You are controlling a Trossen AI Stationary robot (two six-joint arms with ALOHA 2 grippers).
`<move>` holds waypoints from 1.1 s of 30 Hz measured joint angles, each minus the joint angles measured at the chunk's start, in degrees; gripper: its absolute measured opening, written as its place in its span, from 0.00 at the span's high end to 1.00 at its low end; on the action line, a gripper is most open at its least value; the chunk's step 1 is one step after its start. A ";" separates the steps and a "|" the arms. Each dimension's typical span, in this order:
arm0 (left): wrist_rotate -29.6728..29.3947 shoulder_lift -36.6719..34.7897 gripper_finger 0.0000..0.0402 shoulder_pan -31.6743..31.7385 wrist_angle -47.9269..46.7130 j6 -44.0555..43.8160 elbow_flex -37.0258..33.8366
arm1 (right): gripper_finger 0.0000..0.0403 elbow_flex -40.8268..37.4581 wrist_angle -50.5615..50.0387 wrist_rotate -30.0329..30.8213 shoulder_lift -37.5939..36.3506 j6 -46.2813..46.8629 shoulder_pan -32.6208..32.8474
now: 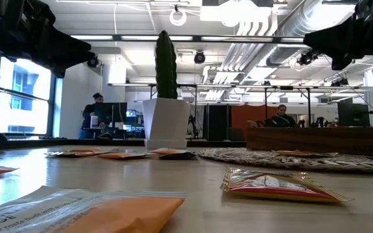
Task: Pick & Place Tea
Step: Put the purple tea bag into the left section of the wooden organizer
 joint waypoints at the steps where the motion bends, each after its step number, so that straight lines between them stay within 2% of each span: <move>1: -0.01 0.52 0.63 0.00 -0.05 0.01 0.31 | 0.83 0.00 0.10 0.05 0.00 -0.78 0.00; 10: -0.44 3.29 0.63 0.00 -0.01 2.98 2.06 | 0.62 0.00 6.95 -0.44 1.26 -3.53 -0.02; 13: -2.40 3.97 0.63 0.00 -0.13 2.99 3.00 | 0.57 0.10 12.63 -0.66 4.12 -3.62 -0.02; 17: -3.44 5.51 0.63 0.04 -0.25 4.32 5.26 | 0.55 3.12 13.51 -2.49 11.43 -3.54 -0.02; 21: -4.12 8.60 0.63 0.02 -2.61 7.51 9.43 | 0.55 9.17 13.76 -1.83 23.19 -1.93 -0.12; 26: -7.84 15.92 0.63 0.02 -10.36 10.26 14.68 | 0.55 19.15 11.48 -2.48 42.86 2.25 -3.42; 30: -14.89 22.93 0.63 0.06 -12.95 2.41 16.86 | 0.55 29.50 5.06 -10.72 59.00 8.53 -8.88; 33: -15.18 27.03 0.63 0.06 -15.05 0.63 18.39 | 0.55 37.65 -0.03 -17.50 70.89 11.05 -12.98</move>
